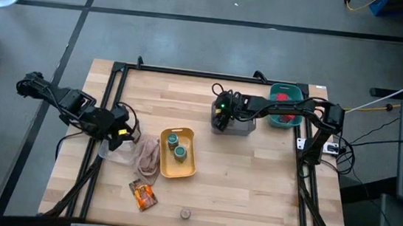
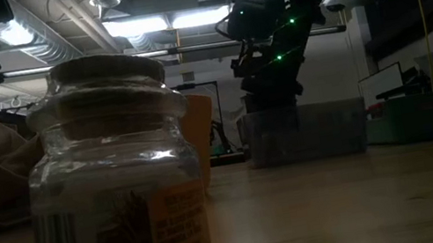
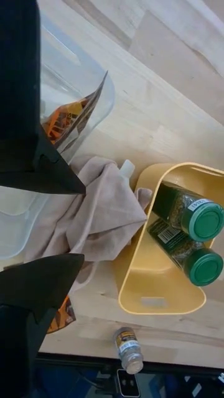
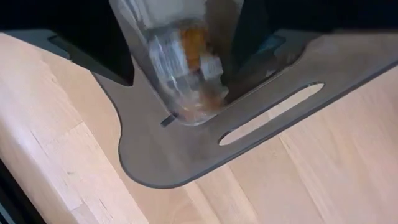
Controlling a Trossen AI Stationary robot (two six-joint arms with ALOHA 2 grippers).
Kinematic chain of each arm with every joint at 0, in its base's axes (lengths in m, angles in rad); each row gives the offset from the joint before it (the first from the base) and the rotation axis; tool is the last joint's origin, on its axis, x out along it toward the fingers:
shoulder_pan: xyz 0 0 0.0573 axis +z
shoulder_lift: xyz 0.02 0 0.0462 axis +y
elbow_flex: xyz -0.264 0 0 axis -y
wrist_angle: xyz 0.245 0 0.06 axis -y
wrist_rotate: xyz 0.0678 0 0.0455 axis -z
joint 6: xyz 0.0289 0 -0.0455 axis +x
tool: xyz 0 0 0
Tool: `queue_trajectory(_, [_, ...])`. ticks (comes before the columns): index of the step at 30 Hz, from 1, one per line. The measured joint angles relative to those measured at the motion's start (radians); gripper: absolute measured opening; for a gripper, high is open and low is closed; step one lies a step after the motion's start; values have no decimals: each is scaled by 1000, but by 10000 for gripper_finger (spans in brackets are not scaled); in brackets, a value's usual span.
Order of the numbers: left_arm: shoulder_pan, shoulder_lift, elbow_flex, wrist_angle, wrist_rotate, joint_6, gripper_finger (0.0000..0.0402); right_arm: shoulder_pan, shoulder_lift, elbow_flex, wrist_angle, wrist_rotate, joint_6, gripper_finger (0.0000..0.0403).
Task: Sort spices by type
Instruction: Put the orange seasoning bag into the transparent bin
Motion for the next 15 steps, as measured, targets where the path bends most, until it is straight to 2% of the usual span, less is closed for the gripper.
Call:
queue_trajectory(7, [0, 0, 0, 4, 0, -5, 150, 0, 0, 0, 0, 2, 7, 302])
queue_trajectory(15, [0, 0, 0, 5, 0, -7, 150, 0, 0, 0, -2, -7, -135, 308])
